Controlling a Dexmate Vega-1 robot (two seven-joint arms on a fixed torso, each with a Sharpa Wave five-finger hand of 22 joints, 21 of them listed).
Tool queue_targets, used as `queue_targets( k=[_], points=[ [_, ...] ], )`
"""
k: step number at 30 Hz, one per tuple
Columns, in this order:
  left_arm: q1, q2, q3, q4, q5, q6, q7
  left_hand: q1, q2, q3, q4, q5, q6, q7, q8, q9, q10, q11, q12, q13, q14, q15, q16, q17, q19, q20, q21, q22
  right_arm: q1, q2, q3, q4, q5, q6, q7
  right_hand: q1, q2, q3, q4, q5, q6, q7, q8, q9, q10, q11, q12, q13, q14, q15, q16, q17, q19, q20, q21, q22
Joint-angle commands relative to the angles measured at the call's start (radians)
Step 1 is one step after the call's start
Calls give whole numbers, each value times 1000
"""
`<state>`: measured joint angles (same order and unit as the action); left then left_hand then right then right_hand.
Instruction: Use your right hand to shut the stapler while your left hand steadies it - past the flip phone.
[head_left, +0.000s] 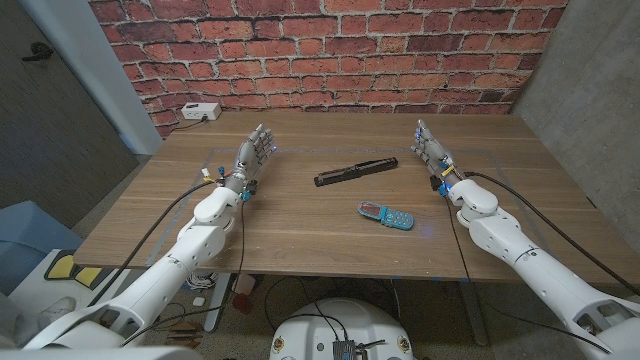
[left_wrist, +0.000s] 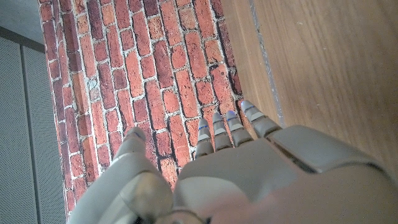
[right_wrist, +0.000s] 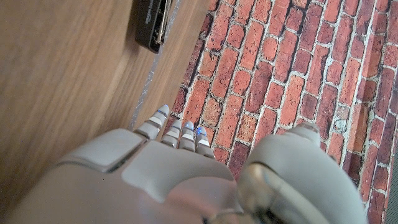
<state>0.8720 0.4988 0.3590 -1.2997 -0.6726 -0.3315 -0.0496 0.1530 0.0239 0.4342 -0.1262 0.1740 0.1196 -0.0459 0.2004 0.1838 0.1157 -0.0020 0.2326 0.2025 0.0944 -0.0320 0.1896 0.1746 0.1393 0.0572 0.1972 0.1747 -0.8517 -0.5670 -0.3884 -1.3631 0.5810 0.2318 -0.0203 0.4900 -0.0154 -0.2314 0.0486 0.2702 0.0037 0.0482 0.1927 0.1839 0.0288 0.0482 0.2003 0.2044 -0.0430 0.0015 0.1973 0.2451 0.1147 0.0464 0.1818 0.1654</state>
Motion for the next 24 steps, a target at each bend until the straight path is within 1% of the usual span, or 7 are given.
queue_targets(
  k=[1, 5, 8, 10, 12, 14, 24],
  points=[
    [51, 15, -13, -77, 4, -10, 36, 6, 1, 9, -2, 4, 3, 1, 0, 4, 6, 0, 2, 3, 1, 2, -3, 3, 2, -3, -1, 2, 9, -48, -22, -27, -82, -11, -18, 14, -3, 1, -7, 7, 5, 1, 6, 3, 6, -3, 6, 1, 2, -6, 3, -2, 4, -7, 4, 3],
    [61, 15, -13, -93, 6, 11, 67, 6, 0, 9, -3, 4, 4, 1, -1, 4, 8, -1, 2, 3, 3, 1, -2, 3, 3, -4, 0, 2, 1, -68, -21, -42, -101, -11, -22, 21, -3, 2, -11, 7, 5, -1, 6, 3, 6, -5, 5, 0, 4, -8, 4, -4, 6, -9, 5, 3],
    [42, 7, -7, -66, 1, 24, 57, 5, 0, 8, -3, 4, 7, -1, 0, 4, 14, -3, 4, 3, 9, -2, 0, 3, 8, -7, 1, 2, -1, -85, -24, -54, -128, -10, -28, 27, -3, 3, -14, 8, 6, -2, 7, 3, 7, -10, 6, -1, 6, -10, 4, -6, 8, -9, 6, 3],
    [34, -11, -7, -40, -6, -3, 39, 4, -2, 7, -3, 4, 8, -3, 0, 4, 16, -4, 5, 3, 11, -5, 1, 3, 13, -8, 3, 2, 1, -94, -25, -57, -139, -9, -26, 31, -2, 4, -16, 8, 8, -4, 8, 3, 7, -11, 5, -1, 7, -10, 5, -7, 10, -11, 6, 3],
    [35, -35, -11, -22, -20, -35, 29, -6, -25, -6, -6, 3, 5, -8, -3, 3, 21, -5, 5, 3, 18, -10, 3, 4, 22, -10, 5, 1, 3, -97, -23, -52, -132, -1, -9, 50, -2, 8, -26, 10, 18, -11, 12, 3, 22, -18, 10, -2, 17, -19, 8, -12, 17, -13, 8, 3],
    [37, -41, -10, -16, -22, -48, 21, -14, -46, -18, -8, 4, 5, -9, -3, 3, 28, -6, 7, 3, 21, -12, 3, 5, 28, -10, 6, 1, 4, -101, -22, -52, -136, 4, -4, 69, -3, 13, -36, 13, 24, -13, 15, 3, 34, -20, 14, -2, 25, -28, 10, -16, 21, -14, 9, 3],
    [41, -54, -13, -9, -49, -53, -2, -21, -73, -32, -13, 7, 4, -5, -4, 3, 31, -5, 6, 3, 27, -12, 4, 5, 41, -14, 8, 1, 30, -138, -40, -64, -213, -4, -3, 117, 0, 25, -60, 17, 35, -18, 18, 3, 49, -30, 17, -1, 43, -43, 15, -25, 39, -19, 12, 3]
  ],
)
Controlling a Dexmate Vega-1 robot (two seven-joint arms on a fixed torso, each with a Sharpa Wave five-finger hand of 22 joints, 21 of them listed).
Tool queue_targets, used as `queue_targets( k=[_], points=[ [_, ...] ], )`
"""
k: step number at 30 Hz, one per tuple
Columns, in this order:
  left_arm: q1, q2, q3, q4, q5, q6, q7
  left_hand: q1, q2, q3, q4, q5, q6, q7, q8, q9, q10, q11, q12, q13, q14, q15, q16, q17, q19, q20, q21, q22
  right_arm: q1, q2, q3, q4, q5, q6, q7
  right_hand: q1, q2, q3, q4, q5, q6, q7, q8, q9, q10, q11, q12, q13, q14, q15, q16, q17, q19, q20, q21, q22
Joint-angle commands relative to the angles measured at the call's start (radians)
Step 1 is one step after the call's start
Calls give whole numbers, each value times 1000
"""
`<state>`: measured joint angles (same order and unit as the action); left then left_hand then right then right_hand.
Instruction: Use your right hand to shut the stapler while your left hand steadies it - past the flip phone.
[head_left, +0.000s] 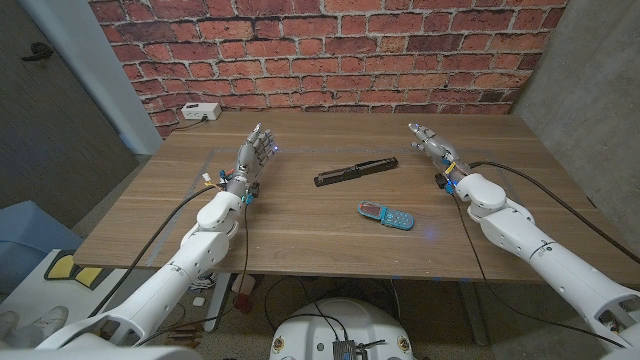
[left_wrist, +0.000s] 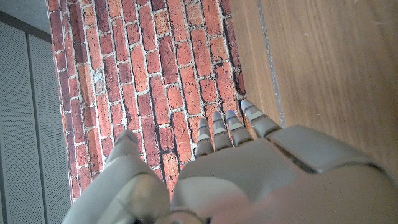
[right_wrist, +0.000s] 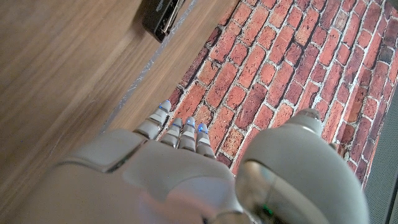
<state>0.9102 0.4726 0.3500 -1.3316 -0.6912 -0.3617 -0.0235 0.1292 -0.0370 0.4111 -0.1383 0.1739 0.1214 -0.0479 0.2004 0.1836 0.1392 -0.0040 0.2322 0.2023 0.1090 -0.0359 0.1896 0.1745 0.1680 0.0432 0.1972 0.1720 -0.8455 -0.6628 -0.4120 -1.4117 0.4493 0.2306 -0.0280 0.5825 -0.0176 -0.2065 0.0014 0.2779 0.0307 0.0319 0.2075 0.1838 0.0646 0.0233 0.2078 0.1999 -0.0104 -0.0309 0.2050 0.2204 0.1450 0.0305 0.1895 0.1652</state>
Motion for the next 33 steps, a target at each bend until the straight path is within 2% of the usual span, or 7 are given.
queue_targets(
  k=[1, 6, 9, 14, 28, 31, 33],
  points=[
    [3, -32, -5, 25, -30, -28, -24, 3, -15, -11, -1, 8, 2, -3, -4, 3, 9, -4, 7, 3, 15, -9, 4, 5, 15, -2, 9, 4, 27, -46, -19, -18, -91, -4, 4, 32, 3, 2, -17, 10, 9, -2, 4, 4, 17, -4, 10, 4, 12, -12, 7, -2, 9, -3, 4, 3],
    [26, -50, -15, 12, -1, -63, 46, 9, -31, -18, -6, 17, 47, -9, 9, 3, 61, -27, 21, 3, 67, -26, 15, 4, 66, -8, 19, 4, 48, -66, -37, -25, -134, -25, 18, 55, 7, 9, -28, 11, 2, -2, 1, 4, 18, -3, 10, 6, 16, -22, 8, -5, 11, -4, 3, 3],
    [32, -49, -19, 9, -13, -59, 42, 11, -31, -18, -6, 17, 45, -10, 7, 3, 62, -26, 20, 3, 67, -27, 14, 4, 67, -9, 19, 4, 61, -72, -46, -22, -150, -27, 31, 76, 13, 17, -38, 12, 6, -4, 3, 5, 24, -9, 13, 7, 20, -27, 8, -8, 12, -5, 3, 3],
    [36, -61, -25, 17, -33, -63, 36, 8, -37, -22, -5, 18, 49, -11, 7, 3, 67, -22, 21, 3, 73, -25, 14, 4, 68, -10, 17, 4, 70, -89, -57, -45, -194, -42, 25, 122, 29, 36, -59, 10, 45, -32, 18, 10, 37, -30, 16, 11, 29, -45, 8, -14, 19, -8, 2, 3],
    [38, -73, -27, 12, -49, -67, 30, -23, -69, -51, 6, 25, 71, -4, 10, 3, 82, -17, 22, 3, 85, -20, 14, 7, 71, -12, 13, 4, 94, -125, -91, -101, -300, -113, 20, 161, 49, 56, -77, 0, 81, -54, 28, 15, 75, -59, 26, 14, 55, -74, 15, -19, 34, -15, 4, 4],
    [39, -73, -25, 14, -51, -59, 29, -29, -73, -56, 9, 27, 73, -2, 10, 3, 82, -17, 22, 4, 87, -20, 14, 7, 71, -12, 12, 4, 95, -126, -97, -112, -332, -118, 1, 178, 57, 65, -86, -10, 108, -60, 35, 17, 106, -63, 35, 16, 85, -83, 24, -21, 73, -26, 15, 5],
    [40, -72, -25, 12, -52, -56, 31, -31, -74, -57, 10, 28, 73, -2, 10, 3, 83, -17, 22, 4, 87, -20, 14, 7, 72, -12, 12, 4, 98, -130, -102, -122, -349, -131, -1, 183, 57, 67, -89, -13, 113, -60, 35, 17, 115, -63, 37, 17, 94, -84, 26, -21, 81, -32, 16, 5]
  ],
)
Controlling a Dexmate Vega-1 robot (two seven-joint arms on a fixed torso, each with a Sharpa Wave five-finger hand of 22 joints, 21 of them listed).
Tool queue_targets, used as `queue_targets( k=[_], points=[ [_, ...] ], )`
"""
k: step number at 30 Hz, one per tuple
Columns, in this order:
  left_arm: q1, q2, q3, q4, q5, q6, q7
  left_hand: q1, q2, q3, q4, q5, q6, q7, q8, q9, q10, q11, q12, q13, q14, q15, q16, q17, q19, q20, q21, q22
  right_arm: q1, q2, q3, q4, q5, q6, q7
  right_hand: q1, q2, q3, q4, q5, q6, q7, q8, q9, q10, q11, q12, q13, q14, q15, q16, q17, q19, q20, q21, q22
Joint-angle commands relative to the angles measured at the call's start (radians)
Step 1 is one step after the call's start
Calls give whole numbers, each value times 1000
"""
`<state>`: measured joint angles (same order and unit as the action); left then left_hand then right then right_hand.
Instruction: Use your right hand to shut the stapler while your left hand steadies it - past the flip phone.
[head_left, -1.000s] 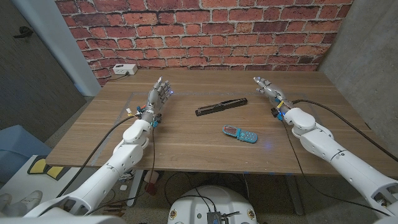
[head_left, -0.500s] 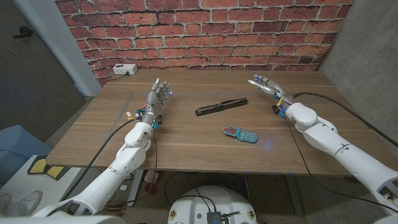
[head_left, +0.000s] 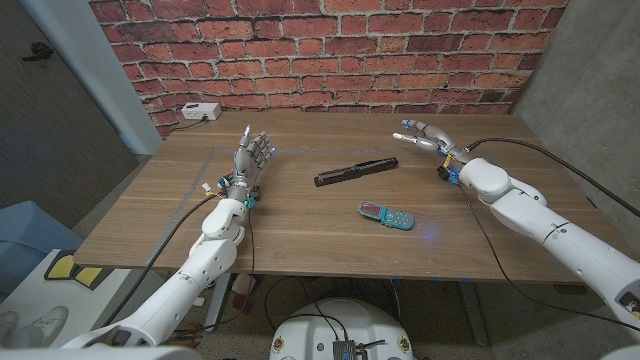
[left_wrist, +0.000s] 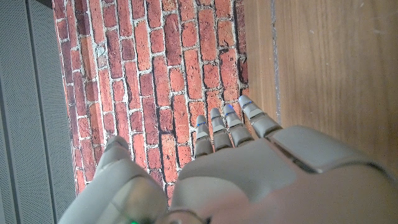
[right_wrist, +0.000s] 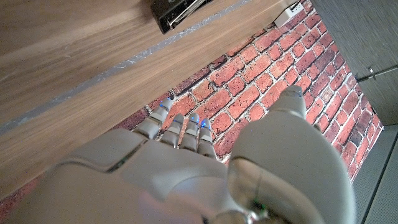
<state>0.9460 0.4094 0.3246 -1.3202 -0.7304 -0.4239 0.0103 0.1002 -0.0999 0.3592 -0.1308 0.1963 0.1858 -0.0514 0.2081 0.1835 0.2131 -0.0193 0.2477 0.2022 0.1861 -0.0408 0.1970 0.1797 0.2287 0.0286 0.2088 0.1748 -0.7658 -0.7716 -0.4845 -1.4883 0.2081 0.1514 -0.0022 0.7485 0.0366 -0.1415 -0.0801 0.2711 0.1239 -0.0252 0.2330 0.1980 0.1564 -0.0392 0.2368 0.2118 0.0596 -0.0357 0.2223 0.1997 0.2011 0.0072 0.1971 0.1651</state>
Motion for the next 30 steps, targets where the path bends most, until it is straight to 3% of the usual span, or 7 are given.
queue_targets(
  k=[1, 30],
  points=[
    [5, -8, 0, 0, -13, 8, -2, -3, -11, -6, 3, 6, 9, 2, 2, 3, 9, -1, 6, 4, 9, -14, 6, 2, 12, 2, 0, 2, 20, -23, -32, -49, -115, -57, -26, 17, 3, 2, -7, -6, 22, -2, 11, 3, 26, -1, 8, 5, 25, -79, 9, 0, 26, -10, 9, 5],
    [-20, -42, 6, 46, -40, 2, -39, -28, -12, -22, 19, 16, 11, 6, -3, 4, 14, -6, 3, 4, 17, -14, 4, 3, 18, -2, -2, 2, 72, -54, -107, -108, -337, -160, -18, 87, 39, 43, -39, -33, 49, -28, 12, 5, 53, -26, 9, 9, 51, -110, 13, 1, 40, -25, 3, 6]
  ],
)
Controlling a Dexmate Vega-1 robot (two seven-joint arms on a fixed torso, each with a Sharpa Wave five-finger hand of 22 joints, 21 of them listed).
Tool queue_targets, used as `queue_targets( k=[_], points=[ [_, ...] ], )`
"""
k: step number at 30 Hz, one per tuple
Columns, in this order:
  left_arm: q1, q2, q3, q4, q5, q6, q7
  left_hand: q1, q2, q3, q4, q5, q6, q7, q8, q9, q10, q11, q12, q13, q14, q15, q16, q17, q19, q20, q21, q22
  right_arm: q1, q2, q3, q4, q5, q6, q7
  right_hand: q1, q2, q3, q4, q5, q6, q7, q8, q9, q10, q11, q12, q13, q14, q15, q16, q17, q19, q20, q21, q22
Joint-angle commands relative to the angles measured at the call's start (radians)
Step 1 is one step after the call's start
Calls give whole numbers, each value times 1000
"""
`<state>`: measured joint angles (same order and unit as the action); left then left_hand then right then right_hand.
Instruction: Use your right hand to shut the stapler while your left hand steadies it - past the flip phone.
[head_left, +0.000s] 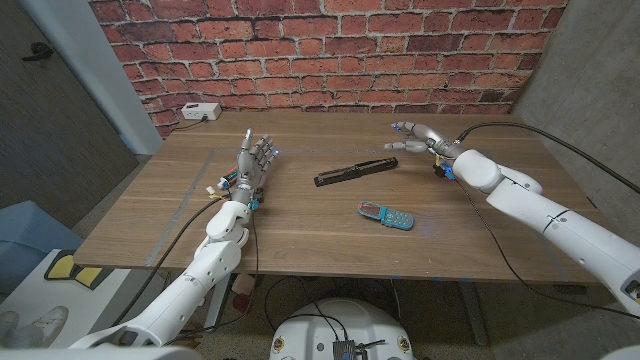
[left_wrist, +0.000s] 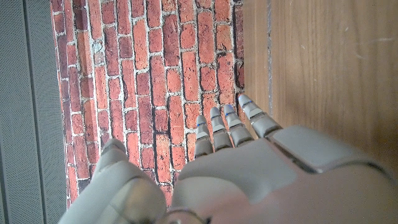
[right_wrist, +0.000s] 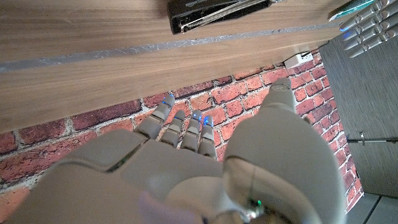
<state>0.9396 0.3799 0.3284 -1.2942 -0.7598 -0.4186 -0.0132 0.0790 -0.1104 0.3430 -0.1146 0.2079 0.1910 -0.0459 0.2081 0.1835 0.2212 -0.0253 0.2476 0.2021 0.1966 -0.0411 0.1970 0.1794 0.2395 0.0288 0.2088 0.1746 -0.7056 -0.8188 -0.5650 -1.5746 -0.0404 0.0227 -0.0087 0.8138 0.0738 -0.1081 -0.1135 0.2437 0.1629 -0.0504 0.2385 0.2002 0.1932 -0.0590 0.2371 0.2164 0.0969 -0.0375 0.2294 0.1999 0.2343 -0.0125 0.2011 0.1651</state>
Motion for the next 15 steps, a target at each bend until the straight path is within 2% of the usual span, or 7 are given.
queue_targets(
  k=[1, 10, 15],
  points=[
    [-14, -13, 2, 22, -11, -4, -18, -7, -1, -6, 3, 5, 6, 0, -3, 4, 6, 1, 3, 4, 6, -14, 4, 3, 7, -2, -2, 2, 14, -7, -30, -23, -93, -35, -5, 24, 2, 11, -7, -8, 8, -2, 5, 3, 18, -8, 9, 5, 19, -109, 7, 1, 9, -4, -1, 6],
    [-19, -17, 3, 29, -14, -6, -27, -11, 3, -8, 7, 9, 7, 1, -4, 4, 8, 1, 2, 4, 7, -13, 3, 3, 8, -3, -4, 2, 35, -12, -62, -45, -170, -70, 17, 35, 4, 17, -13, -16, 14, -8, 5, 3, 27, -13, 11, 8, 21, -116, 7, 1, 9, -7, -3, 6],
    [-17, -20, 1, 31, -18, -9, -28, -12, 4, -10, 8, 10, 7, 0, -5, 4, 10, 5, 1, 4, 9, -12, 3, 3, 9, -4, -4, 2, 45, -12, -76, -55, -210, -82, 24, 45, 5, 22, -17, -25, 46, -11, 14, 3, 53, -17, 18, 10, 31, -118, 9, 1, 15, -8, -3, 6]
  ],
)
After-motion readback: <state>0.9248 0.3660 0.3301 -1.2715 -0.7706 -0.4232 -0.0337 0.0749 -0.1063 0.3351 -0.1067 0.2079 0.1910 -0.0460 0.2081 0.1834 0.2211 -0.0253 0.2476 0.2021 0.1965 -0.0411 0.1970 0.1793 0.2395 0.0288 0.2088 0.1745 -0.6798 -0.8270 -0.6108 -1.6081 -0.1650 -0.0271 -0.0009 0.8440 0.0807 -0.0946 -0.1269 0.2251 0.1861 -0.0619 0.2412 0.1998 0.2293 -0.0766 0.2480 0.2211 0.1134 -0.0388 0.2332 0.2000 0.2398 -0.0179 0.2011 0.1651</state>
